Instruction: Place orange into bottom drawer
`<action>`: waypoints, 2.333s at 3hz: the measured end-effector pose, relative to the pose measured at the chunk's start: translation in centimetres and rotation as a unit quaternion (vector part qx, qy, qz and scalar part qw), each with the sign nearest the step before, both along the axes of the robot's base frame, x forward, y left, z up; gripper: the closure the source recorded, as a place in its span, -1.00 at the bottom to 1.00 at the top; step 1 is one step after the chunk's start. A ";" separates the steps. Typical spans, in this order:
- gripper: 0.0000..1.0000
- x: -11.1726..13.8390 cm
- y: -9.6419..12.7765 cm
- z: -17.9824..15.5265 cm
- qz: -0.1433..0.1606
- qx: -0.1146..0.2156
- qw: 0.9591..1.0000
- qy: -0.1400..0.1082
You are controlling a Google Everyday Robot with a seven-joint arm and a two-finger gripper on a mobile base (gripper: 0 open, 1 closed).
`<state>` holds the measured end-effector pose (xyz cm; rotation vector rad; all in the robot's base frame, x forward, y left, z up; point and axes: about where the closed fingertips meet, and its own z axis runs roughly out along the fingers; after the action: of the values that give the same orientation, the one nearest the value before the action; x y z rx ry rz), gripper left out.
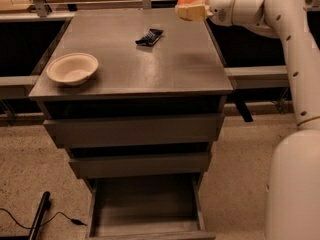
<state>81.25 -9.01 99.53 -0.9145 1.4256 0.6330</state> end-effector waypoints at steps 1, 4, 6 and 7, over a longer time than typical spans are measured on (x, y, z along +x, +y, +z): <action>1.00 -7.8 -3.2 0.1 0.018 0.006 1.000 -0.023; 1.00 -13.7 -2.0 -2.8 0.049 0.048 0.996 -0.062; 1.00 -25.4 0.3 -15.7 0.142 0.021 0.989 -0.024; 1.00 -30.6 3.4 -24.9 0.244 -0.064 0.966 0.048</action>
Offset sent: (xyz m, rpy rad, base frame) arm -0.0557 -0.0213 0.0209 0.0166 -0.0691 0.0257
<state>50.63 -5.66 74.68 -1.3732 1.3418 0.9686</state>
